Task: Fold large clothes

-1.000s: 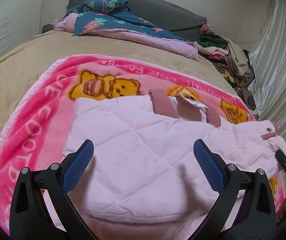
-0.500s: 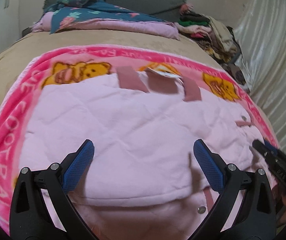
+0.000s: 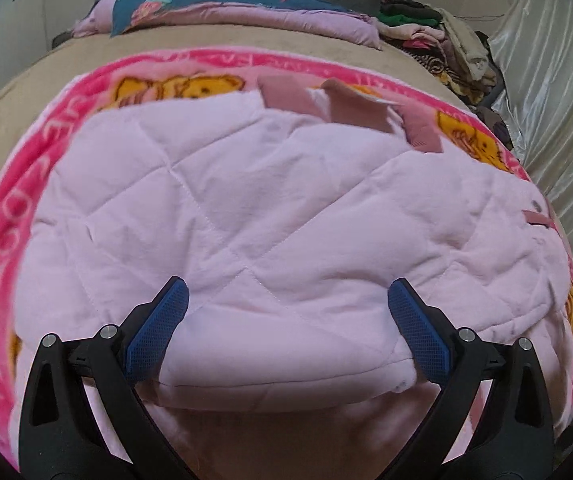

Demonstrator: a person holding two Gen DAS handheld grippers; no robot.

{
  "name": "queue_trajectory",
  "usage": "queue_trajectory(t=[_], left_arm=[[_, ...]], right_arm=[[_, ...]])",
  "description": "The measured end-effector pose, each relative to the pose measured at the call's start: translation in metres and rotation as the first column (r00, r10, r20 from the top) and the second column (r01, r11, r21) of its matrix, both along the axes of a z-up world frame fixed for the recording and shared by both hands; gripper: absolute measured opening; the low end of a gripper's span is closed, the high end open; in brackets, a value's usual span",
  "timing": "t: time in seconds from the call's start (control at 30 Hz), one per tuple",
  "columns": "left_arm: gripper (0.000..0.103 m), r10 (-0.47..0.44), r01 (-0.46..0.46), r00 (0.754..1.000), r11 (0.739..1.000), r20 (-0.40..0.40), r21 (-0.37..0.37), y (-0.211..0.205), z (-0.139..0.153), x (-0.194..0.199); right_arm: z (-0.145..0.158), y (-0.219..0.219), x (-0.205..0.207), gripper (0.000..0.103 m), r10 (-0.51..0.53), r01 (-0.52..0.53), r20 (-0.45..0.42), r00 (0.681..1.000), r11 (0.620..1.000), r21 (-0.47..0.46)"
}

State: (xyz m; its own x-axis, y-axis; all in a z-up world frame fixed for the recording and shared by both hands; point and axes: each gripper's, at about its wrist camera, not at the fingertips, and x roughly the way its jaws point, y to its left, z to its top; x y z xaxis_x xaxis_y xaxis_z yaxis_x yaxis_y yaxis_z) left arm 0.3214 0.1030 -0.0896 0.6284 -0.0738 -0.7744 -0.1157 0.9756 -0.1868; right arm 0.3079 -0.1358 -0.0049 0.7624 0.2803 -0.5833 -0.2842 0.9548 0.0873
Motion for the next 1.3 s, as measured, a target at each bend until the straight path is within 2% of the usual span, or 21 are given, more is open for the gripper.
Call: queue_trajectory(t=[0.13, 0.3, 0.4, 0.5, 0.53, 0.63, 0.87, 1.03, 1.3], left_arm=[[0.095, -0.002, 0.002, 1.0, 1.0, -0.001, 0.002, -0.002, -0.002, -0.002], [0.095, -0.001, 0.001, 1.0, 1.0, 0.0, 0.0, -0.002, -0.002, -0.002], [0.095, -0.001, 0.001, 1.0, 1.0, -0.001, -0.001, -0.002, -0.002, -0.002], [0.095, 0.0, 0.0, 1.0, 1.0, 0.0, -0.005, -0.002, -0.002, -0.003], [0.095, -0.002, 0.002, 1.0, 1.0, -0.001, -0.003, -0.002, -0.002, -0.004], [0.095, -0.003, 0.003, 1.0, 1.0, -0.005, 0.003, -0.003, -0.001, -0.003], [0.095, -0.002, 0.003, 1.0, 1.0, -0.013, 0.014, -0.003, 0.002, -0.005], [0.095, 0.002, -0.002, 1.0, 1.0, -0.017, 0.006, -0.001, 0.009, -0.008], [0.095, 0.004, -0.004, 1.0, 1.0, -0.01, -0.008, 0.001, 0.015, -0.01]], right_arm=[[0.009, 0.015, 0.006, 0.084, 0.036, -0.036, 0.004, 0.999, 0.999, -0.027], [0.008, 0.04, 0.023, 0.085, 0.09, -0.092, -0.03, 0.996, 0.992, -0.082], [-0.005, 0.049, 0.036, 0.085, 0.095, -0.104, -0.091, 0.991, 0.989, -0.104], [-0.033, 0.048, 0.051, 0.085, 0.057, -0.082, -0.201, 0.978, 0.99, -0.115], [-0.043, 0.045, 0.055, 0.085, 0.052, -0.078, -0.238, 0.97, 0.992, -0.103], [-0.063, 0.037, 0.06, 0.087, 0.053, -0.066, -0.278, 0.959, 0.997, -0.04], [-0.072, 0.033, 0.054, 0.088, 0.025, -0.027, -0.256, 0.966, 1.0, -0.003], [-0.059, 0.027, 0.038, 0.088, 0.009, -0.005, -0.215, 0.977, 1.0, 0.022], [-0.043, 0.015, 0.022, 0.094, 0.008, 0.01, -0.197, 0.98, 0.996, 0.09]])
